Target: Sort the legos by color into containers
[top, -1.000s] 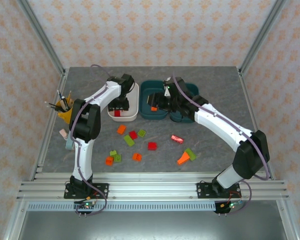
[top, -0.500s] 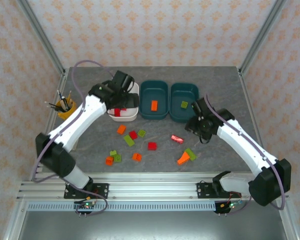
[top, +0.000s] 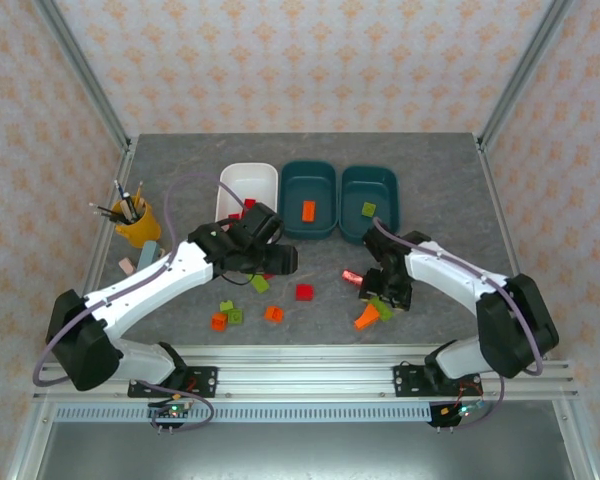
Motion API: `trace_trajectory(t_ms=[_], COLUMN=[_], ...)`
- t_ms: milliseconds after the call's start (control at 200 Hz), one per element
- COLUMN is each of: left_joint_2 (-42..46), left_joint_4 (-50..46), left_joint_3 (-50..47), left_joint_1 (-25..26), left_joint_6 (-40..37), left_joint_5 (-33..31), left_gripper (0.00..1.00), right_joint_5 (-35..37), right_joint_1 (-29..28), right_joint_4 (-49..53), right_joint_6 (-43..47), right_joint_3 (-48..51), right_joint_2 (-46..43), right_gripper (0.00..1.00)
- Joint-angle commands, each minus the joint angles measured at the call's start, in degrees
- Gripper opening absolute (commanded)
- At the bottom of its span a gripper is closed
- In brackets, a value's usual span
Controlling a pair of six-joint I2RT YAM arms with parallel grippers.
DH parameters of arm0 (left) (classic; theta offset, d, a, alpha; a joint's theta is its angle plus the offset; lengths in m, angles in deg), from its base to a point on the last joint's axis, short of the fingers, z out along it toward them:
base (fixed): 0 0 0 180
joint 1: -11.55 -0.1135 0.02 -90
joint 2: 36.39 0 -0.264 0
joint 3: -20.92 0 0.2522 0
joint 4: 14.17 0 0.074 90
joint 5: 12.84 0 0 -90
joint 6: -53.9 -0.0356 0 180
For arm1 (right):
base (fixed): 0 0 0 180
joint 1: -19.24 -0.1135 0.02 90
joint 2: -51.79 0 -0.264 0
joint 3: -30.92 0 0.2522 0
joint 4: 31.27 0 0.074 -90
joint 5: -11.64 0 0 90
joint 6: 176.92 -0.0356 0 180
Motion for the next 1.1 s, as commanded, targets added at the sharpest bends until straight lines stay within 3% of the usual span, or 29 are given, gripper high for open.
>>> trace_trajectory(t_ms=[0,330,641,771,1096], left_joint_2=[1.44,1.67,1.32,1.03,0.89], left_joint_4=[2.12,2.56,2.26,2.16,2.48], left_joint_3=[0.66,0.66,1.38,1.74,2.02], left_joint_1=[0.08,0.74,0.84,0.93,1.52], left_joint_6=[1.55,2.86,3.13,3.05,2.42], left_joint_5=[-0.78,-1.68,-2.09,-2.04,-0.64], left_gripper=[0.74,0.73,0.73,0.73,0.73], right_joint_5=[0.65,2.19,8.14,10.54,6.87], right_joint_1=[-0.28,0.74,4.55,6.57,6.05], right_joint_4=[-1.92,-3.97,-2.10,0.02,1.23], right_joint_6=[1.51,0.23,-0.73,-2.77,-4.38], right_joint_3=[-0.47,0.16,0.53,0.25,1.14], right_joint_2=[2.27,5.28,4.88,5.21,-5.25], right_gripper=[0.71,0.63,0.55,0.47,0.49])
